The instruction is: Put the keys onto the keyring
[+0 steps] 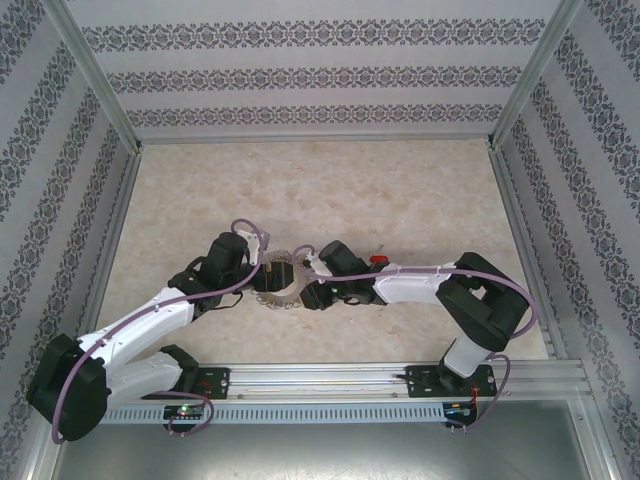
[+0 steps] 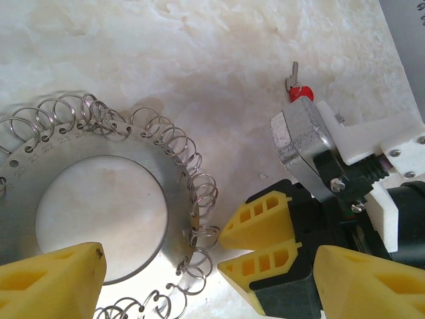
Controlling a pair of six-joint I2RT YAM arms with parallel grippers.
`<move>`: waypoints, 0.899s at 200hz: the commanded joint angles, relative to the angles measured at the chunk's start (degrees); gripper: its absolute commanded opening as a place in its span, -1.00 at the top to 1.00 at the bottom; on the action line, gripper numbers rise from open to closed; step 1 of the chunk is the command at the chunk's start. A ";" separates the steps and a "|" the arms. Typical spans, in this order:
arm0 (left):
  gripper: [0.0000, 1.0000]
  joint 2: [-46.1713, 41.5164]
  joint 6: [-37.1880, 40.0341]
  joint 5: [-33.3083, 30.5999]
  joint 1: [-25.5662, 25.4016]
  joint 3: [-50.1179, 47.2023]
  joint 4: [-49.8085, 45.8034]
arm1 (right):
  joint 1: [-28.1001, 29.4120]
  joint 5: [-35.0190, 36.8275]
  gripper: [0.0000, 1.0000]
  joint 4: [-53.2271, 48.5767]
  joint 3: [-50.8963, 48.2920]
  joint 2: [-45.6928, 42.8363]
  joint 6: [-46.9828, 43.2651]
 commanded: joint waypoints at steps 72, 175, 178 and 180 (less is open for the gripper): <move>-0.64 -0.90 1.28 0.73 0.74 -0.82 2.06 | 0.45 3.00 0.33 -2.30 2.94 1.77 -0.28; -0.64 -1.35 1.20 0.57 0.81 -1.05 2.13 | 0.54 4.43 0.33 -3.83 5.50 4.28 -1.08; -0.64 -1.40 1.19 0.56 0.83 -1.06 2.13 | 0.54 4.45 0.33 -3.84 5.51 4.27 -1.14; -0.64 -1.40 1.19 0.60 0.79 -1.10 2.06 | 0.54 4.52 0.33 -3.83 5.51 4.27 -1.12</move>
